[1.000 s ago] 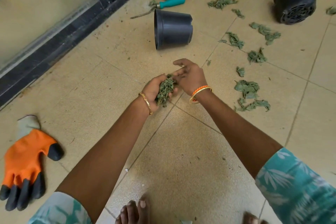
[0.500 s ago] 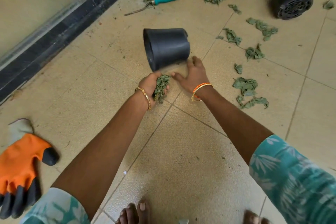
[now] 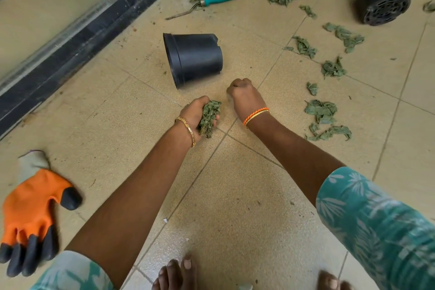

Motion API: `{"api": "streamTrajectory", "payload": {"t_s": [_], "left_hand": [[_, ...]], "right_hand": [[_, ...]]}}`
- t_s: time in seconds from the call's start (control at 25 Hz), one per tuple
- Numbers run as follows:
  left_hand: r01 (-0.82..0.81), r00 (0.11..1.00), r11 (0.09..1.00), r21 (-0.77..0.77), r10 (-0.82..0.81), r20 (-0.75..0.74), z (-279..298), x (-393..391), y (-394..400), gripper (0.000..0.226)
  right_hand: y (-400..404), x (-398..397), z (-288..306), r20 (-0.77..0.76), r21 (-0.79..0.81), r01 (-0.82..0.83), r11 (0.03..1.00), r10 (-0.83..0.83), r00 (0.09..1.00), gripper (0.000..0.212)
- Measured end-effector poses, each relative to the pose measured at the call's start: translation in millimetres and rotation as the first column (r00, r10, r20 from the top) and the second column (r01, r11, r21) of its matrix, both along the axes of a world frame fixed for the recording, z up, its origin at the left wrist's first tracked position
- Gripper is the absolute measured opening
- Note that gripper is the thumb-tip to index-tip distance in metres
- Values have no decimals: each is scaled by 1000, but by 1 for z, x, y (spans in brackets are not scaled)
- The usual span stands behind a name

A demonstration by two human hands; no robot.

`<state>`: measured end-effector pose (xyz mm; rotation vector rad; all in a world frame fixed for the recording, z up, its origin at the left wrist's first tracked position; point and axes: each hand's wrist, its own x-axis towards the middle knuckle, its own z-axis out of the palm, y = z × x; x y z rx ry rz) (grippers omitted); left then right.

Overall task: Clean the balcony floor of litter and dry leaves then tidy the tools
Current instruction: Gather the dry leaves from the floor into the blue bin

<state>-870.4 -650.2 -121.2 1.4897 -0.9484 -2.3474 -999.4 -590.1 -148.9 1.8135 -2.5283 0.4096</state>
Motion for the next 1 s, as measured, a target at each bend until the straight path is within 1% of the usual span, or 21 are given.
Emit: {"api": "streamTrajectory", "payload": {"t_s": [0.04,0.08,0.12,0.16,0.2,0.24,0.28,0.32,0.36,0.4,0.44,0.48,0.52,0.56,0.64,0.68,0.72,0.8,0.88,0.92,1.0], "left_hand": [[15,1000,1000,7,-15,-1,1,0,3,19],[34,999,999,10,-34,2,2,-1,6,20],[50,999,999,12,-50,5,3,-1,9,20],[64,998,998,13,-64,2,4,-1,11,20],[75,997,997,11,-75,-3,4,-2,12,20],[94,995,996,8,-94,-13,4,-2,13,20],[120,992,993,3,-120,-24,5,-3,13,19],[163,986,987,-2,-163,-45,5,-3,15,21],[224,972,975,-18,-224,-66,7,-3,19,26],[289,953,956,-44,-292,-85,7,-3,24,35],[340,934,937,-76,-346,-87,6,-4,32,44],[362,926,927,-99,-370,-78,4,-5,41,48],[366,926,924,-109,-374,-62,4,-5,50,49],[361,927,927,-104,-369,-67,3,-5,56,43],[306,947,950,-61,-311,-86,10,0,59,21],[252,962,967,-24,-253,-99,14,7,54,16],[195,972,980,33,-189,-138,18,15,48,15],[100,957,983,157,-52,-285,26,34,33,14],[80,910,970,228,22,-415,29,47,25,15],[92,891,967,237,26,-454,29,50,25,13],[129,861,964,234,8,-508,28,50,29,12]], "right_hand": [[-1,-2,1,13,-1,13,1000,-13,1000,33],[-1,-3,2,66,-8,41,999,-41,997,32],[0,-4,4,161,-35,96,995,-89,983,29],[4,-5,8,304,-65,184,981,-156,940,25],[10,-6,15,491,-93,286,954,-206,846,20],[18,-7,22,685,-107,381,918,-209,698,16],[27,-5,30,839,-95,450,888,-172,517,14],[37,-2,37,926,-70,485,872,-124,356,15],[46,3,43,961,-42,490,871,-99,259,21],[55,9,45,969,-19,484,875,-104,226,28],[64,14,47,963,-14,478,878,-117,243,35],[72,16,46,948,-23,471,882,-131,290,40],[79,17,45,932,-32,456,889,-138,334,42],[85,16,43,923,-31,436,900,-142,359,40],[93,11,43,916,-27,420,907,-145,373,27],[97,7,42,915,-29,441,897,-154,374,22],[101,5,41,913,-26,471,882,-171,370,23],[109,5,41,926,2,486,874,-185,328,30],[113,17,42,963,43,414,909,-148,226,32],[111,28,43,981,82,352,932,-137,134,31],[105,51,44,985,159,211,964,-141,-99,32]]}}
